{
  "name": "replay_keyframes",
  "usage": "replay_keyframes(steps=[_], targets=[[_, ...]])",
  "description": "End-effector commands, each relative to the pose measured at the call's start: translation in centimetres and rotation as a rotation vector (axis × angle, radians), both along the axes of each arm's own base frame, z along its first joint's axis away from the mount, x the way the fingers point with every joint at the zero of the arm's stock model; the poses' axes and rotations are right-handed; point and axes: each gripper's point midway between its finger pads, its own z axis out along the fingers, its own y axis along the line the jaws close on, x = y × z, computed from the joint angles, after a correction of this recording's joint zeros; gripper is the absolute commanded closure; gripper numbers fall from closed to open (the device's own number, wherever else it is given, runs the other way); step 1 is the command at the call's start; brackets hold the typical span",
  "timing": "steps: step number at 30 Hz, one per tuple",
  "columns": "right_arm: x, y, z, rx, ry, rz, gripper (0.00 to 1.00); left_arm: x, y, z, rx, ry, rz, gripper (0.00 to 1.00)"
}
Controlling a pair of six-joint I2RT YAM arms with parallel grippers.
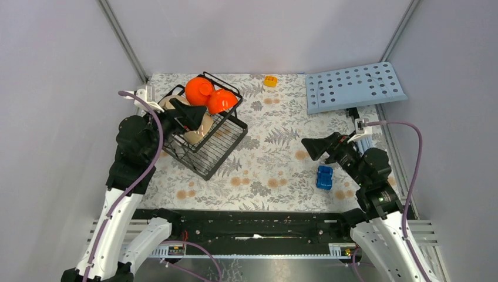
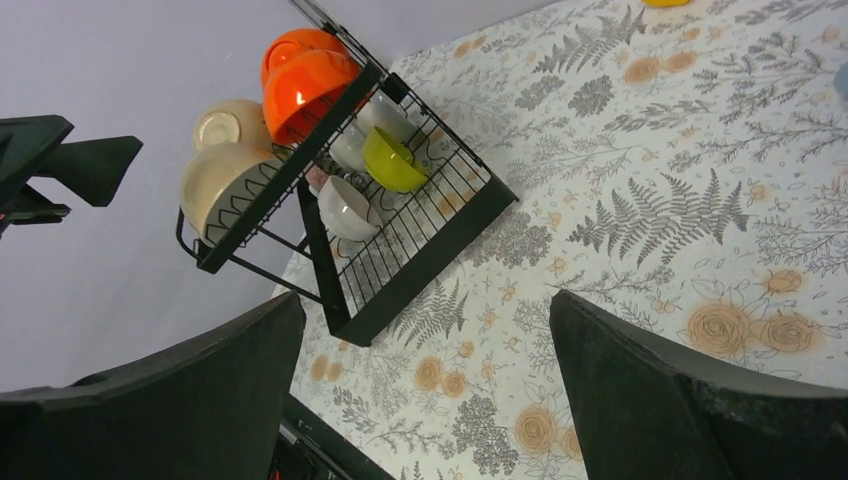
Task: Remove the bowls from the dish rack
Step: Adjust the dish rack at the center of the board.
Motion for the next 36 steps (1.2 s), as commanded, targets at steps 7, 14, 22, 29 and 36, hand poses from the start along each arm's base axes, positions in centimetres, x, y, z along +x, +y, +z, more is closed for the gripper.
replay_keyframes(steps=[7, 14, 22, 29, 36], targets=[[1.2, 1.4, 0.5, 0.127, -0.015, 0.036, 0.00, 0.5, 1.7, -0.2, -0.049, -0.018, 0.111, 0.01], [2.3, 4.1, 0.8, 0.212, 0.004, 0.165, 0.00, 1.3, 3.5, 0.5, -0.147, -0.079, 0.226, 0.01], [3.5, 8.4, 0.6, -0.037, -0.052, 0.072, 0.03, 0.7, 4.7, -0.5, -0.075, -0.106, 0.269, 0.01], [4.8, 14.3, -0.1, 0.043, 0.014, 0.164, 0.05, -0.6, 6.7, -2.0, -0.064, -0.140, 0.356, 0.01], [6.4, 18.8, -0.3, 0.220, 0.137, 0.226, 0.25, -2.8, 8.2, -1.8, -0.074, -0.239, 0.403, 0.01]])
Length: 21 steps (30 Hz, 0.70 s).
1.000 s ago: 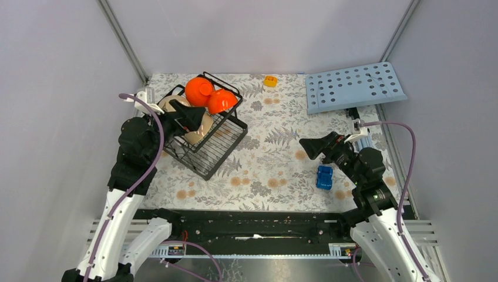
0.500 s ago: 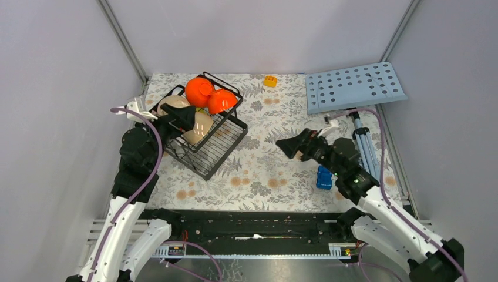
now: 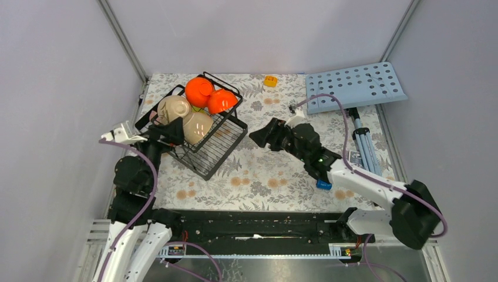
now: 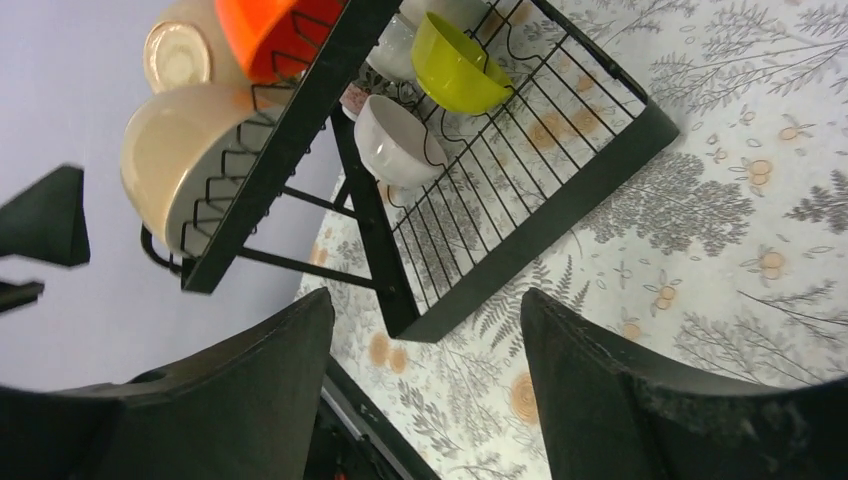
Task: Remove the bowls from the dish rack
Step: Adjust the dish rack at the center of the board.
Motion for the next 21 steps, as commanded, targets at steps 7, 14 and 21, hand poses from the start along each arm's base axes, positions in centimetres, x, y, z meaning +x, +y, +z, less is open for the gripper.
replay_keyframes(steps=[7, 14, 21], targets=[[1.9, 6.6, 5.5, 0.323, 0.063, 0.079, 0.24, -1.5, 1.8, 1.9, -0.002, -0.119, 0.075, 0.01], [2.8, 9.3, 5.5, 0.418, 0.129, 0.087, 0.28, -1.7, 2.2, 1.6, -0.009, -0.114, 0.090, 0.01], [3.8, 10.9, 5.5, 0.484, 0.156, 0.089, 0.35, -1.7, 2.4, 1.5, -0.014, -0.109, 0.101, 0.01]])
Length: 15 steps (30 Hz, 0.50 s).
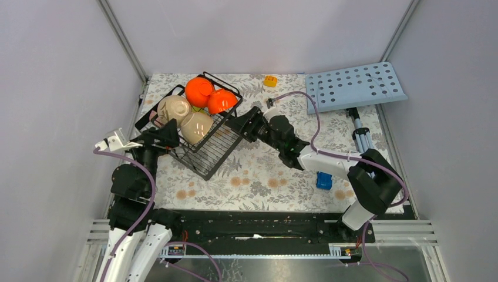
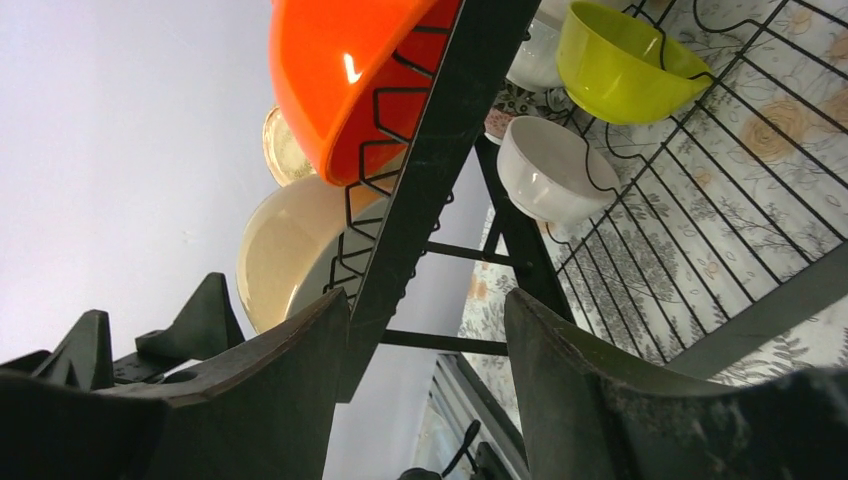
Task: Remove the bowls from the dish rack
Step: Adjust the dish rack at the center of the board.
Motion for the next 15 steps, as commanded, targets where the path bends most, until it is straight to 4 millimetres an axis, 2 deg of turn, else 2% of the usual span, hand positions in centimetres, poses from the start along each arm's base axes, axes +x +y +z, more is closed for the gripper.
replay_keyframes(steps=[1, 15], targets=[[0.4, 1.5, 4.3, 0.147, -0.045, 0.014, 0.36, -0.3, 0.6, 0.8, -0.010, -0.036, 0.027, 0.01], [0.0, 4.1, 4.1, 0.168, -0.038, 0.076, 0.38, -0.3, 0.7, 0.7, -0.015, -0.034, 0.035, 0.01]])
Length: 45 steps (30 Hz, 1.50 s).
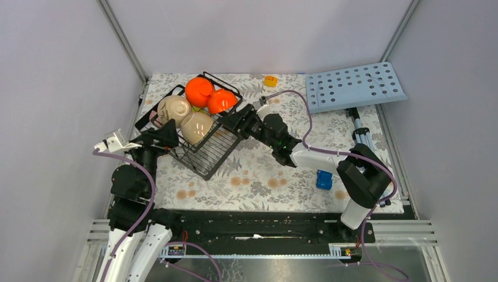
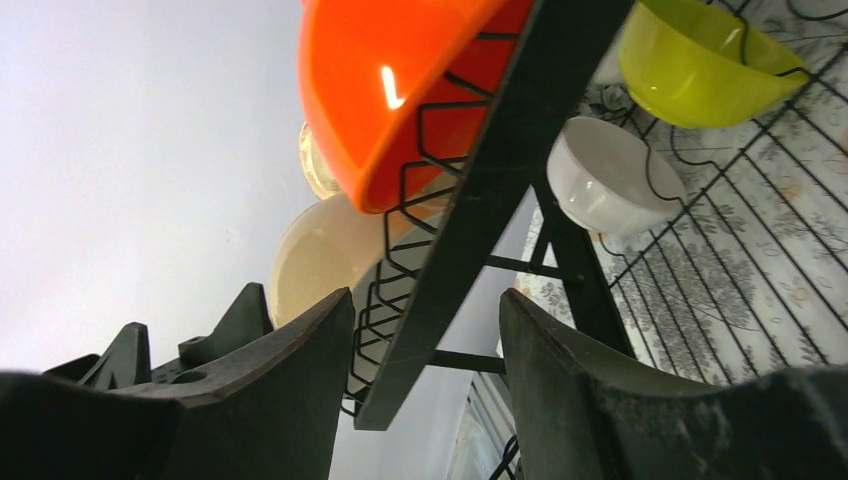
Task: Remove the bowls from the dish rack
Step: Adjust the dish rack at the center of the board.
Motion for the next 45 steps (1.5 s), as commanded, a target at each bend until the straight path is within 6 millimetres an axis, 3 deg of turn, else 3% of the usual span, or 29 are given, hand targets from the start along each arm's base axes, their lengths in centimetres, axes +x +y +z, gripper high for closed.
replay_keyframes(steps=[1, 9, 21, 31, 45], targets=[[-0.8, 1.9, 3.4, 0.079, -0.056, 0.047, 0.39, -0.2, 0.4, 0.8, -0.009, -0.032, 0.016, 0.01], [-0.8, 2.4, 2.5, 0.060, -0.033, 0.044, 0.48, -0.2, 0.4, 0.8, -0.012, -0.033, 0.016, 0.01], [-0.3, 2.8, 1.7, 0.046, -0.017, 0.039, 0.70, -0.2, 0.4, 0.7, -0.014, -0.032, 0.019, 0.01], [-0.4, 1.4, 1.1, -0.043, -0.043, 0.003, 1.00, -0.3, 0.5, 0.8, -0.016, -0.034, 0.021, 0.01], [0.6, -3.7, 1.0, -0.167, -0.050, -0.064, 1.00, -0.2, 0.5, 0.7, -0.018, -0.029, 0.023, 0.01]])
